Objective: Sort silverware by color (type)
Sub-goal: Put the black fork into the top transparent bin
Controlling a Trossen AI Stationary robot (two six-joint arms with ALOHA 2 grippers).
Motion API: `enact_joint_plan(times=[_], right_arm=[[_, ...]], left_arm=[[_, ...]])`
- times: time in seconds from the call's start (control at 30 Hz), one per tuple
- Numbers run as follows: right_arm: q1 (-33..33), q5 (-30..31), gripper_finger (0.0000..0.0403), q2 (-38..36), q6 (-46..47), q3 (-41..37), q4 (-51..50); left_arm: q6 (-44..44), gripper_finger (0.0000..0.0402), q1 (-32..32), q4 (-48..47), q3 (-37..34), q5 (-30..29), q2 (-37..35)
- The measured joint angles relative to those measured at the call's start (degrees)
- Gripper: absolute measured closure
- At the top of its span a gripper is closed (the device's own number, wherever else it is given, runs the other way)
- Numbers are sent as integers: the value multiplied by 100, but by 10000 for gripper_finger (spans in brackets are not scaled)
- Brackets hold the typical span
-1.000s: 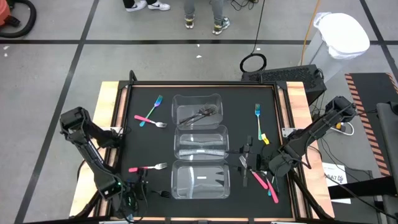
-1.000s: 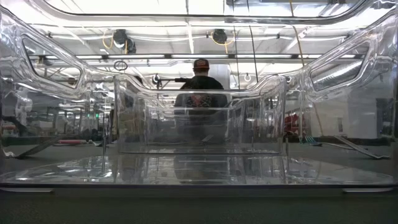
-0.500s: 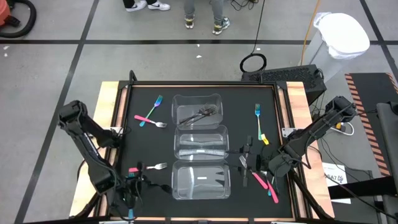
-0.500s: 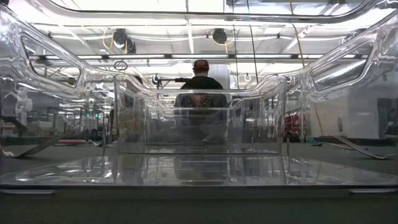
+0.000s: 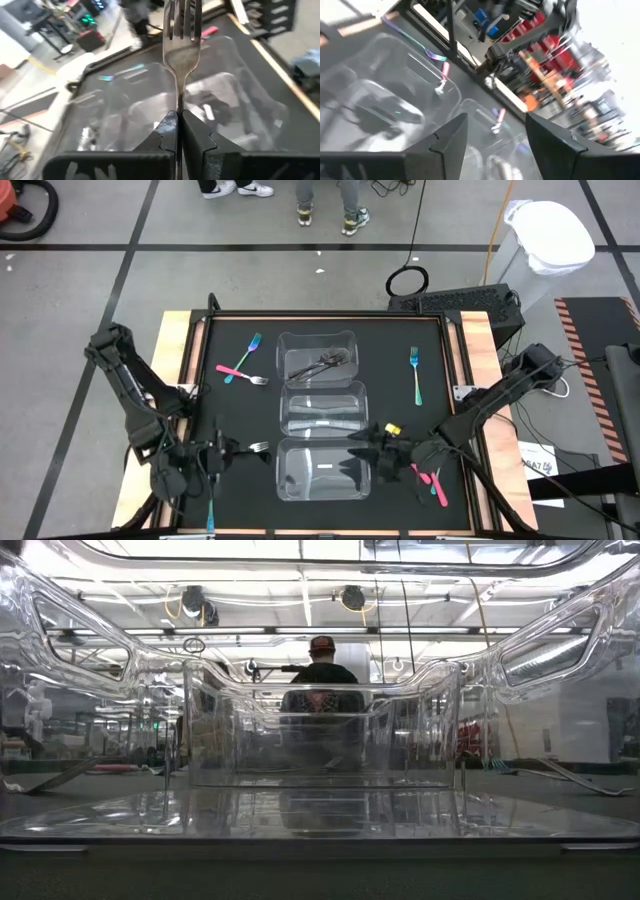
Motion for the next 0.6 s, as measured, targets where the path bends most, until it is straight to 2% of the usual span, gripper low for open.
enact_joint_plan(times=[0.17, 0.3, 0.43, 0.6], right_arm=[[-144, 6, 206, 437, -1182, 0, 1230], [-170, 9, 206, 551, -1628, 17, 1648], [-168, 8, 206, 553, -1612, 242, 1210], [-180, 9, 206, 745, -1356, 676, 248]], left_arm=[[254, 389, 489, 158, 0, 77, -111], [160, 389, 899, 218, 0, 642, -79], [-92, 389, 1223, 328, 0, 1396, 75], [-251, 389, 1554, 526, 0, 2010, 329]])
